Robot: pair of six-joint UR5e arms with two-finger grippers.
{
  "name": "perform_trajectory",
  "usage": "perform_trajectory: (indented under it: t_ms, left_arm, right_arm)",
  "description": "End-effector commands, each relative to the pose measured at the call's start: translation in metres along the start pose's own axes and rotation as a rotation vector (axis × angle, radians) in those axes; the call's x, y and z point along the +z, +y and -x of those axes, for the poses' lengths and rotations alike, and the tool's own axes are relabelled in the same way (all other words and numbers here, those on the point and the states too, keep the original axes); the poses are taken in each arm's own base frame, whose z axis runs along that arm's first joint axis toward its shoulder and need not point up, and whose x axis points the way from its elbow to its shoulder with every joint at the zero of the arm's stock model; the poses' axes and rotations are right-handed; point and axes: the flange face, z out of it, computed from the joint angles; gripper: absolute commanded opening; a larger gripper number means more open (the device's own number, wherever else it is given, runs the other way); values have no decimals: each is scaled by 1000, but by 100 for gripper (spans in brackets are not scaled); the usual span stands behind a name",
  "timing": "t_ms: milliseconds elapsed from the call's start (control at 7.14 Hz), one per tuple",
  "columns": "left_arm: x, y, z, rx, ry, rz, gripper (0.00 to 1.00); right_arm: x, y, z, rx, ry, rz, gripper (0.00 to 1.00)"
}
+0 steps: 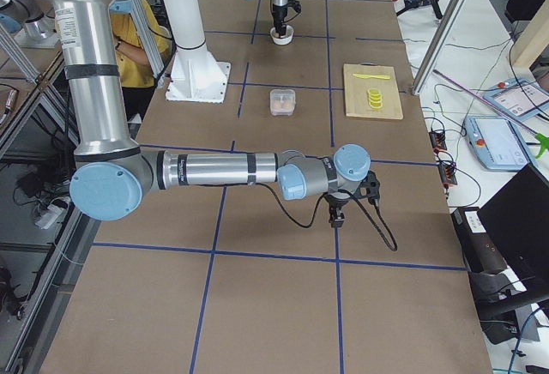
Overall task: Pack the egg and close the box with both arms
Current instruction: 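Lower the left gripper into the bowl and grasp the brown egg, then lift the egg with the left gripper and carry it to the carton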
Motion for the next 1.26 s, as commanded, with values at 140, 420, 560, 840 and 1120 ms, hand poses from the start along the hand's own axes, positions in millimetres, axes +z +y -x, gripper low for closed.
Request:
perform_trajectory:
  t_ms: [140, 420, 560, 840, 1120]
  left_arm:
    - [-6, 0, -2, 1, 10, 2, 0]
    - [-17, -13, 3, 36, 12, -20, 0]
    - [-38, -38, 7, 37, 33, -65, 0]
    - [-59, -49, -2, 30, 65, -92, 0]
    - [-78, -45, -54, 45, 100, -95, 0]
  right_arm:
    - [0, 0, 0, 0, 0, 0, 100]
    - [0, 0, 1, 1, -2, 0, 100]
    - [-1, 0, 2, -2, -2, -2, 100]
    - [-3, -1, 4, -5, -2, -5, 100]
    - [-3, -1, 4, -5, -2, -5, 100]
